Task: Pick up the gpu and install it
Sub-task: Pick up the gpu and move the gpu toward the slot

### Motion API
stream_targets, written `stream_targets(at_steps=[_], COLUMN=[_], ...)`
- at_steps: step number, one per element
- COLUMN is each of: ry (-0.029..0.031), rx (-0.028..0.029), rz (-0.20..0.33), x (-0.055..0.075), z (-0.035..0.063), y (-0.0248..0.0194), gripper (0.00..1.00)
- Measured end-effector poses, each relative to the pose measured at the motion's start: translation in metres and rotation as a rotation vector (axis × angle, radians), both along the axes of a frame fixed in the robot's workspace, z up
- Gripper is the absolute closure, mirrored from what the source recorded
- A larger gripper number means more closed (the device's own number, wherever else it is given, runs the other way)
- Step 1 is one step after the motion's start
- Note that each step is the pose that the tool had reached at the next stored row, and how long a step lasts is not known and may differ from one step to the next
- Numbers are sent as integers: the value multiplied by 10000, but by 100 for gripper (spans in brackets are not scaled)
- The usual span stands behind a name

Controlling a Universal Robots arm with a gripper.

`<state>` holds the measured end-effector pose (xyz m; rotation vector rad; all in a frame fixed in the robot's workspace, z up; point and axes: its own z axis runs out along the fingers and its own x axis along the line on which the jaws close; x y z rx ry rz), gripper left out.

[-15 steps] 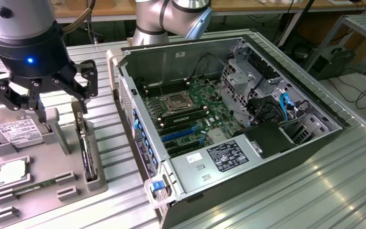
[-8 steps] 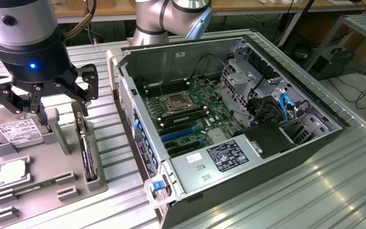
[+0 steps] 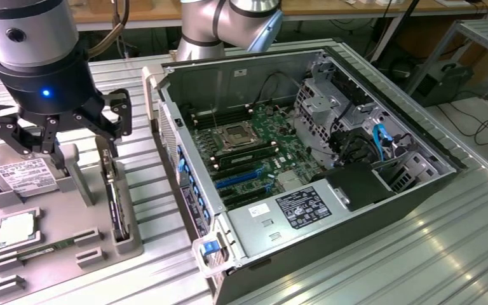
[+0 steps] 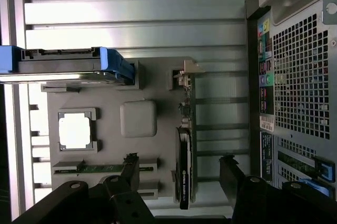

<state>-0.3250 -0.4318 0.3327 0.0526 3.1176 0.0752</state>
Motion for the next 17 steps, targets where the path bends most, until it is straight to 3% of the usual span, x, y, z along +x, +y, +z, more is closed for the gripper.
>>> stream_targets(at_steps=[17], ry=[5], rx=[4], rz=[10], x=[0], z=[-150], y=[-74], gripper=[28])
